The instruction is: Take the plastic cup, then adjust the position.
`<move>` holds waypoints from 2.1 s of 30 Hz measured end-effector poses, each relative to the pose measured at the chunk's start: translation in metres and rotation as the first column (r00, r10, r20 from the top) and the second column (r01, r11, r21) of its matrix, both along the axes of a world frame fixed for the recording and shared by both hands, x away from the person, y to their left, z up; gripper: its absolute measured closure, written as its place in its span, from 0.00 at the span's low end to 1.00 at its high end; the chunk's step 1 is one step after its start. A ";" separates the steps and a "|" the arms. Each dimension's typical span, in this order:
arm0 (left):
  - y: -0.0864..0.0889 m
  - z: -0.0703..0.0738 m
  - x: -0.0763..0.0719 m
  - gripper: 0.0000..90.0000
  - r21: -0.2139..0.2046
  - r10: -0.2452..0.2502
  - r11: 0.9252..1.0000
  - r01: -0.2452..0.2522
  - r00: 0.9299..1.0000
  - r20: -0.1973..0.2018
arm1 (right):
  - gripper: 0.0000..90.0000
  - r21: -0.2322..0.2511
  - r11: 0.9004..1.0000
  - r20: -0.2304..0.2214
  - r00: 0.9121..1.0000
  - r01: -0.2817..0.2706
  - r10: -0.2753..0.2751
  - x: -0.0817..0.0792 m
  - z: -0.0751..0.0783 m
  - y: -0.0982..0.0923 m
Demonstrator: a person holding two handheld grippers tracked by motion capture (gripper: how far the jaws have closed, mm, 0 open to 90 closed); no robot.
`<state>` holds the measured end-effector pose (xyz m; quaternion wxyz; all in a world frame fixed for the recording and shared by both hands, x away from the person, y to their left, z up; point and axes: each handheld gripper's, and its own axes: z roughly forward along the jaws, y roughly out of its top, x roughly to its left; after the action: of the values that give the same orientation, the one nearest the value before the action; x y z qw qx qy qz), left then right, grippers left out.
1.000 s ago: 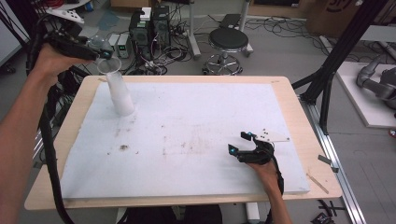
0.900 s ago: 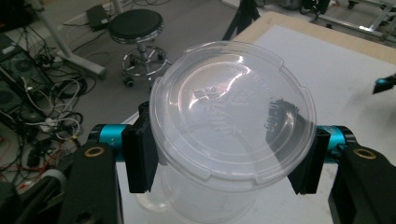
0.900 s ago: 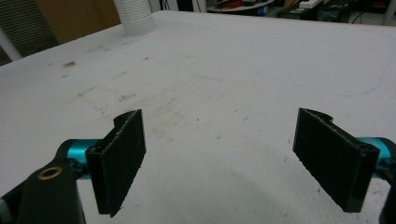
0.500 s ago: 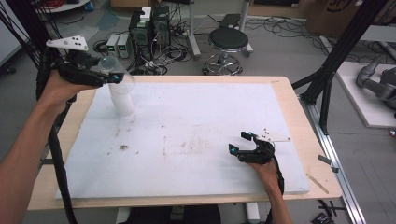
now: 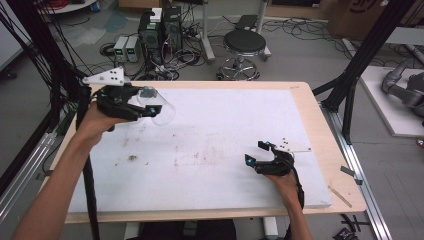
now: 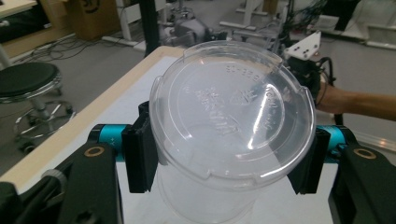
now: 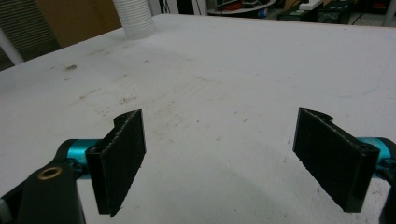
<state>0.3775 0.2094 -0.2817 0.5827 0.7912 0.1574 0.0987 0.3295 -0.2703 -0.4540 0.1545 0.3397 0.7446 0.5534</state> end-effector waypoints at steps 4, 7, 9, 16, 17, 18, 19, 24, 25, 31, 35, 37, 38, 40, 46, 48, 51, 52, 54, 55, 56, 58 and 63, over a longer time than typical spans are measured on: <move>-0.016 -0.018 -0.004 0.42 -0.054 -0.044 0.998 0.043 0.999 -0.010 | 0.19 0.000 1.000 0.000 1.000 -0.001 0.001 0.000 0.000 0.000; -0.028 -0.034 -0.009 0.42 -0.070 -0.071 0.995 0.069 0.997 -0.019 | 0.19 0.003 1.000 0.000 1.000 -0.003 0.003 0.000 0.000 0.000; -0.031 -0.040 -0.011 0.42 -0.076 -0.079 0.994 0.078 0.997 -0.008 | 0.19 0.003 1.000 0.002 1.000 -0.004 0.004 0.000 0.000 0.000; -0.036 -0.056 -0.018 0.42 -0.126 -0.116 0.985 0.114 0.993 -0.008 | 0.19 0.000 1.000 0.007 1.000 -0.004 0.004 0.000 0.000 0.000; -0.037 -0.061 -0.019 0.42 -0.133 -0.131 0.983 0.129 0.991 -0.009 | 0.19 -0.001 1.000 0.008 1.000 -0.004 0.004 0.000 0.000 0.000; -0.037 -0.061 -0.019 0.42 -0.133 -0.131 0.983 0.129 0.991 -0.009 | 0.19 -0.001 1.000 0.008 1.000 -0.004 0.004 0.000 0.000 0.000; -0.038 -0.066 -0.021 0.42 -0.136 -0.135 0.982 0.132 0.991 -0.012 | 0.19 -0.002 1.000 0.006 1.000 -0.005 0.005 0.000 0.000 0.000; -0.037 -0.074 -0.020 0.42 -0.141 -0.141 0.981 0.137 0.990 -0.020 | 0.19 -0.002 1.000 -0.001 1.000 -0.003 0.003 0.000 0.000 0.000; -0.037 -0.077 -0.020 0.42 -0.147 -0.145 0.979 0.140 0.989 -0.024 | 0.19 -0.003 1.000 -0.003 1.000 -0.002 0.002 0.000 0.000 0.001; -0.040 -0.080 -0.018 0.42 -0.142 -0.160 0.978 0.155 0.987 -0.024 | 0.19 -0.007 1.000 -0.001 1.000 -0.004 0.004 0.000 0.000 0.001; -0.039 -0.080 -0.018 0.42 -0.148 -0.153 0.978 0.148 0.988 -0.020 | 0.19 -0.012 1.000 0.008 1.000 -0.008 0.008 0.000 0.000 0.001; -0.038 -0.080 -0.018 0.42 -0.146 -0.148 0.979 0.144 0.989 -0.018 | 0.19 -0.010 1.000 0.009 1.000 -0.012 0.012 0.000 0.000 0.001; -0.038 -0.080 -0.018 0.42 -0.146 -0.148 0.979 0.144 0.989 -0.018 | 0.19 -0.010 1.000 0.009 1.000 -0.012 0.012 0.000 0.000 0.001; -0.037 -0.079 -0.018 0.42 -0.151 -0.145 0.978 0.141 0.989 -0.015 | 0.19 -0.008 1.000 0.007 1.000 -0.012 0.012 0.000 0.000 0.001; -0.037 -0.080 -0.017 0.42 -0.141 -0.139 0.981 0.135 0.990 -0.019 | 0.19 -0.012 1.000 0.002 1.000 -0.017 0.017 0.001 0.000 0.001; -0.038 -0.080 -0.017 0.42 -0.142 -0.138 0.981 0.134 0.990 -0.018 | 0.19 -0.013 1.000 -0.001 1.000 -0.021 0.021 0.001 0.001 0.001; -0.038 -0.079 -0.019 0.42 -0.143 -0.139 0.980 0.135 0.990 -0.014 | 0.19 -0.006 0.999 0.003 0.999 -0.035 0.035 0.001 0.001 0.001; -0.038 -0.078 -0.019 0.42 -0.142 -0.139 0.981 0.136 0.990 -0.013 | 0.19 -0.006 0.999 0.003 0.999 -0.035 0.035 0.001 0.001 0.001; -0.038 -0.078 -0.021 0.42 -0.147 -0.137 0.980 0.134 0.990 -0.013 | 0.19 0.002 0.999 0.005 0.999 -0.054 0.054 0.001 0.004 0.001; -0.038 -0.078 -0.021 0.42 -0.150 -0.141 0.979 0.138 0.990 -0.014 | 0.19 0.016 0.997 0.005 0.997 -0.078 0.078 0.001 0.008 0.002; -0.038 -0.077 -0.021 0.42 -0.151 -0.145 0.978 0.141 0.989 -0.013 | 0.19 0.016 0.997 0.005 0.997 -0.078 0.078 0.001 0.008 0.002; -0.039 -0.077 -0.022 0.42 -0.155 -0.153 0.977 0.149 0.988 -0.014 | 0.19 0.037 0.992 0.007 0.993 -0.122 0.122 0.000 0.015 0.003; -0.043 -0.076 -0.025 0.42 -0.153 -0.177 0.973 0.173 0.984 -0.011 | 0.19 0.060 0.960 0.011 0.962 -0.273 0.273 0.002 0.037 0.007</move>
<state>0.3520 0.1661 -0.3580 0.6455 0.7566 0.1014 0.0250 0.3311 -0.2630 -0.4169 0.0672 0.2376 0.7669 0.5924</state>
